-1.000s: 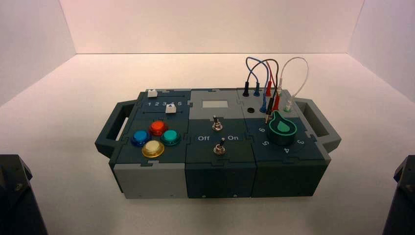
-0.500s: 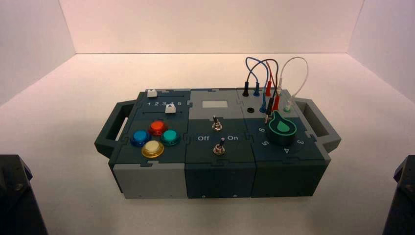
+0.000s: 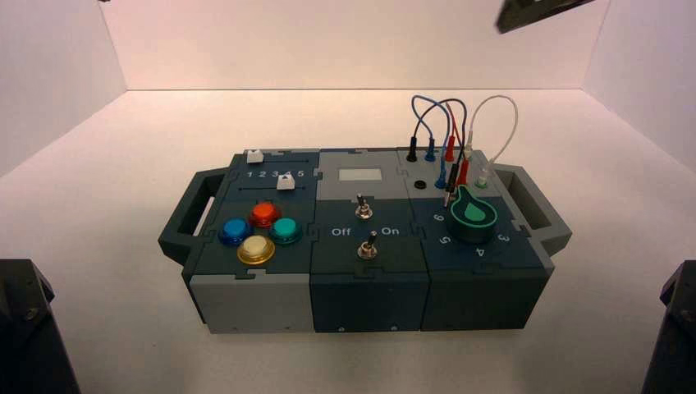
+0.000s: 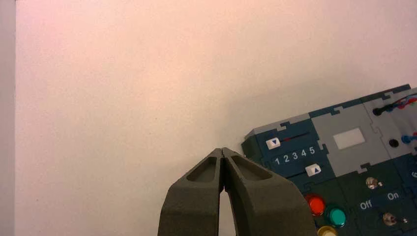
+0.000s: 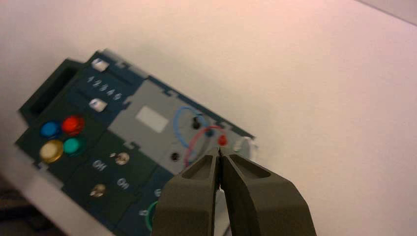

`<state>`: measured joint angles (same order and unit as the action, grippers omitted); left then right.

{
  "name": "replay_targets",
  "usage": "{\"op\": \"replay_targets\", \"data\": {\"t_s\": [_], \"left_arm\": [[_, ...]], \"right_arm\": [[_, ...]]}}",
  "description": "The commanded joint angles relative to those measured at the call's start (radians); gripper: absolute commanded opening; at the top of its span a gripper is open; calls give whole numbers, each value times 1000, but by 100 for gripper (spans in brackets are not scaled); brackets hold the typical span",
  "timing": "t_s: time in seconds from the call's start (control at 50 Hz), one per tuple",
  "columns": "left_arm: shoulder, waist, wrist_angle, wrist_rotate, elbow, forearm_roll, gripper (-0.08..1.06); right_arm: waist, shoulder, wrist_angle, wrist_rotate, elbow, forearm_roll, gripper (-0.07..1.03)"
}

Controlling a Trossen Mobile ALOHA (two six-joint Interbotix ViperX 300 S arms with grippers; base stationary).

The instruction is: Move the bottom slider to position 1.

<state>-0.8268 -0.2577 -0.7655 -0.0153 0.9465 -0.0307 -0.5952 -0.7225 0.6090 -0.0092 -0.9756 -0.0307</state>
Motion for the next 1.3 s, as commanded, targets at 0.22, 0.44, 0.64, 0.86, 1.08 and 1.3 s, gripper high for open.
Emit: {"op": "replay_targets", "data": {"t_s": [0.22,0.44,0.64,0.86,1.08,1.3], "left_arm": [[80,-5,55,0,-34,2,-3],[127,-5,77,2,-28,2,-3],[132,-5,87,5,-26,2,-3],[132,-5,89,6,-23,3,-3],[127,-5,84,8,-11,5,-3],[107,-6,58,8,2,2,-3]], "right_arm": [[-64,167,-5,3,107,-91,-2],[-94,310,-2,2,176,-225,-2],[-127,425,17,3,242,-284,-2],[-143,540,23,3,295,-344,-2],[-144,635,23,-3,334,-422,-2],[-152,716,23,-5,368,-448,-2]]}}
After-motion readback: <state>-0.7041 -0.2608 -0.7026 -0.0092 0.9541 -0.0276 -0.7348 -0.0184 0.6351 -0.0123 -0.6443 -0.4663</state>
